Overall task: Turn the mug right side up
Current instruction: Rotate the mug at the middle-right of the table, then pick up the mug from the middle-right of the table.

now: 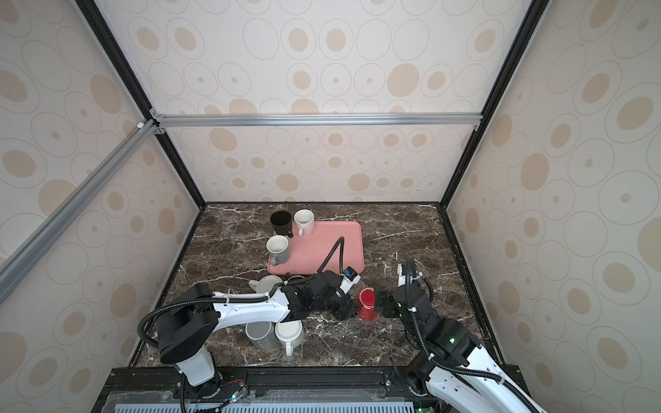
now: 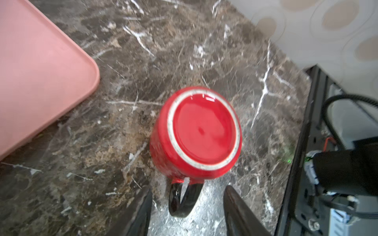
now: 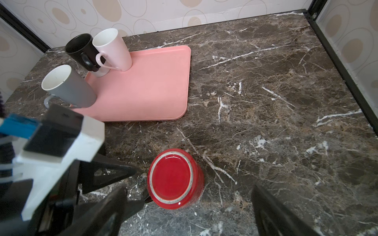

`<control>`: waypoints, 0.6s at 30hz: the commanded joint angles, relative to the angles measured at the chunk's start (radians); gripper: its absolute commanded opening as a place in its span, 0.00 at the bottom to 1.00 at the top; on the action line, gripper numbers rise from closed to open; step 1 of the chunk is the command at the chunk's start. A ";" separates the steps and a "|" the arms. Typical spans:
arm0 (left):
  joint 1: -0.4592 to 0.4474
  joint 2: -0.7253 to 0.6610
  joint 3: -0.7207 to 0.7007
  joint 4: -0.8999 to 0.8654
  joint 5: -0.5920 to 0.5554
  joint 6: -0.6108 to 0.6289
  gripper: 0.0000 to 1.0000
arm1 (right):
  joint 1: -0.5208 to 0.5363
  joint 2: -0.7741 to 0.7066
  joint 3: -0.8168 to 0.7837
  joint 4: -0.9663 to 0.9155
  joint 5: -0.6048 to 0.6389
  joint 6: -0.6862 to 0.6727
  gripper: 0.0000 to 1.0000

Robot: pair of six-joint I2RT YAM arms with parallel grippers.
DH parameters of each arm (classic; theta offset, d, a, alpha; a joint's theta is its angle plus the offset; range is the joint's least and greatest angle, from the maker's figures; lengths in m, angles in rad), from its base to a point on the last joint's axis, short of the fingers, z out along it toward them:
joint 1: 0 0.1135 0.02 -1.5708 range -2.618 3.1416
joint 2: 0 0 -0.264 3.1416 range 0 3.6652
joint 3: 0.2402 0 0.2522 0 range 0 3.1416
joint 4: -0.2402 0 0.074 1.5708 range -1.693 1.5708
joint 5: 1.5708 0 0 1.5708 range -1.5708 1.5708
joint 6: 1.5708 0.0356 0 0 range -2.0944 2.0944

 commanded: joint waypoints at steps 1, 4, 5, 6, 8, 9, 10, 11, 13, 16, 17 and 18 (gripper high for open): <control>-0.019 0.007 0.035 -0.081 -0.084 0.052 0.56 | -0.008 -0.014 -0.013 -0.008 0.017 0.001 0.97; -0.027 0.021 0.058 -0.095 -0.098 0.072 0.53 | -0.010 -0.017 -0.013 -0.008 0.017 0.000 0.97; -0.032 0.031 0.066 -0.102 -0.103 0.079 0.51 | -0.011 -0.019 -0.014 -0.009 0.019 0.000 0.97; -0.034 0.039 0.073 -0.105 -0.105 0.084 0.50 | -0.010 -0.021 -0.014 -0.008 0.019 0.000 0.97; -0.038 0.055 0.081 -0.108 -0.108 0.091 0.49 | -0.011 -0.023 -0.016 -0.007 0.019 0.000 0.97; -0.040 0.063 0.088 -0.107 -0.111 0.096 0.49 | -0.012 -0.023 -0.017 -0.008 0.018 0.000 0.97; -0.043 0.070 0.093 -0.109 -0.116 0.101 0.50 | -0.011 -0.024 -0.018 -0.007 0.017 0.000 0.97; -0.042 0.078 0.099 -0.109 -0.119 0.107 0.50 | -0.012 -0.023 -0.019 -0.007 0.017 0.001 0.97; -0.043 0.090 0.114 -0.109 -0.122 0.118 0.49 | -0.011 -0.026 -0.022 -0.006 0.017 0.001 0.97; -0.046 0.108 0.140 -0.121 -0.126 0.135 0.47 | -0.014 -0.026 -0.024 -0.005 0.016 0.002 0.97; -0.048 0.114 0.147 -0.122 -0.133 0.139 0.46 | -0.014 -0.024 -0.025 -0.005 0.015 0.002 0.97; -0.047 0.118 0.151 -0.125 -0.142 0.141 0.45 | -0.015 -0.023 -0.024 -0.005 0.014 0.002 0.97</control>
